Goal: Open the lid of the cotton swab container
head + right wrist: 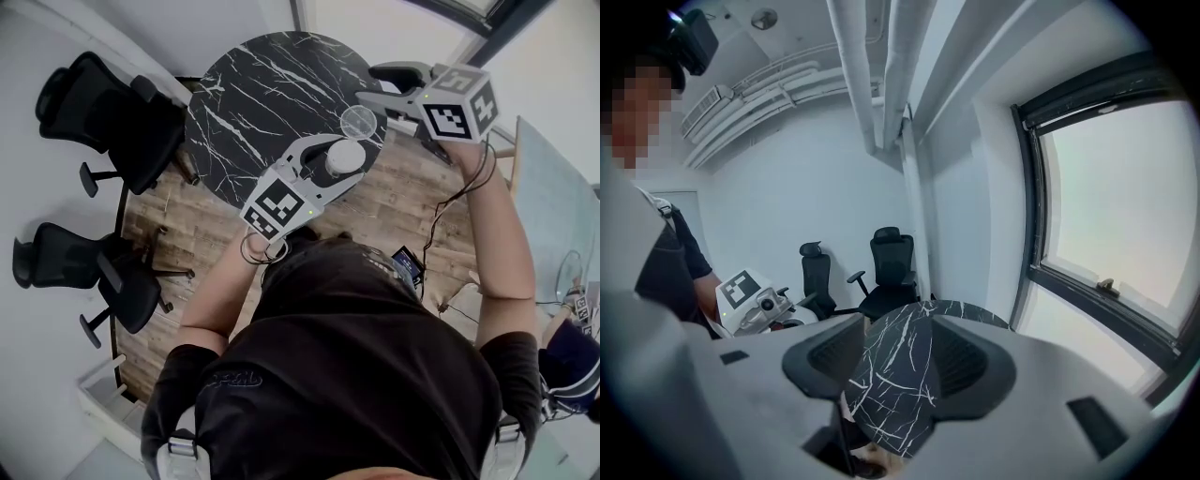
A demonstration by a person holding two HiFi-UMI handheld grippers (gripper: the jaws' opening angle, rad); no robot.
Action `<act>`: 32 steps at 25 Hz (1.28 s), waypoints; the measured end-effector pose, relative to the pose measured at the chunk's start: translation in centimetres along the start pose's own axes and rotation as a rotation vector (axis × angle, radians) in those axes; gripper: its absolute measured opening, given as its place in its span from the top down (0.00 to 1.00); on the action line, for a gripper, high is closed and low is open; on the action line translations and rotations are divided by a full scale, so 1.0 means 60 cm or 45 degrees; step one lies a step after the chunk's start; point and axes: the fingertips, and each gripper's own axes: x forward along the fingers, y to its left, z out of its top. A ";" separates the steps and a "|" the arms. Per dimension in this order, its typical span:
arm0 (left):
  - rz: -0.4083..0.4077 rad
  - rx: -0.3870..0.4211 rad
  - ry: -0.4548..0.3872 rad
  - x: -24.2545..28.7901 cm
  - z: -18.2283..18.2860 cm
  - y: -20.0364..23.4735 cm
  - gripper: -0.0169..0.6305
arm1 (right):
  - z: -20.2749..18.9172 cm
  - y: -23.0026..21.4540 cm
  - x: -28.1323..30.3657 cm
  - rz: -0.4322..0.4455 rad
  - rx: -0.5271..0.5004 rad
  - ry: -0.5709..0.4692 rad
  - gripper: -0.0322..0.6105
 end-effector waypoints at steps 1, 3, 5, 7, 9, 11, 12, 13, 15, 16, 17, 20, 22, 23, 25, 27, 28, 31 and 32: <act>0.001 -0.004 0.000 -0.001 0.000 0.002 0.58 | 0.004 0.000 -0.002 -0.004 0.000 -0.014 0.58; 0.003 -0.012 -0.003 -0.001 0.000 0.006 0.58 | 0.013 0.000 -0.006 -0.018 -0.004 -0.045 0.58; 0.007 -0.022 -0.011 -0.002 0.000 0.008 0.58 | 0.019 -0.001 -0.011 -0.043 -0.017 -0.072 0.58; 0.015 -0.034 -0.020 -0.003 0.002 0.009 0.58 | 0.022 -0.002 -0.018 -0.078 -0.033 -0.104 0.58; 0.026 -0.038 -0.023 -0.003 0.003 0.011 0.58 | 0.026 -0.002 -0.027 -0.117 -0.047 -0.143 0.58; 0.037 -0.040 -0.023 -0.001 0.003 0.015 0.58 | 0.026 -0.003 -0.033 -0.163 -0.065 -0.176 0.58; 0.043 -0.041 -0.024 0.000 0.003 0.017 0.58 | 0.025 -0.003 -0.035 -0.181 -0.070 -0.192 0.58; 0.049 -0.042 -0.025 0.001 0.004 0.018 0.58 | 0.024 -0.002 -0.037 -0.194 -0.071 -0.208 0.58; 0.061 -0.045 -0.032 -0.001 0.006 0.022 0.58 | 0.024 0.004 -0.041 -0.213 -0.069 -0.240 0.58; 0.068 -0.048 -0.035 -0.003 0.007 0.025 0.58 | 0.024 0.008 -0.042 -0.220 -0.067 -0.255 0.58; 0.076 -0.053 -0.035 -0.006 0.007 0.027 0.58 | 0.024 0.013 -0.042 -0.226 -0.062 -0.270 0.58; 0.100 -0.066 -0.039 -0.011 0.011 0.033 0.58 | 0.017 0.022 -0.044 -0.248 -0.047 -0.316 0.58; 0.116 -0.069 -0.042 -0.011 0.010 0.035 0.58 | 0.008 0.027 -0.045 -0.266 -0.038 -0.351 0.58; 0.125 -0.071 -0.040 -0.011 0.009 0.036 0.58 | 0.004 0.030 -0.046 -0.276 -0.033 -0.371 0.58; 0.147 -0.075 -0.039 -0.013 0.007 0.039 0.58 | -0.005 0.037 -0.047 -0.298 -0.022 -0.410 0.58; 0.172 -0.080 -0.045 -0.017 0.006 0.043 0.58 | -0.013 0.044 -0.046 -0.315 -0.010 -0.440 0.58; 0.184 -0.082 -0.046 -0.019 0.005 0.044 0.58 | -0.018 0.048 -0.045 -0.322 -0.004 -0.455 0.58; 0.206 -0.085 -0.045 -0.023 0.000 0.045 0.58 | -0.036 0.057 -0.043 -0.346 0.019 -0.500 0.59; 0.212 -0.085 -0.042 -0.023 -0.002 0.045 0.58 | -0.042 0.060 -0.042 -0.356 0.025 -0.513 0.59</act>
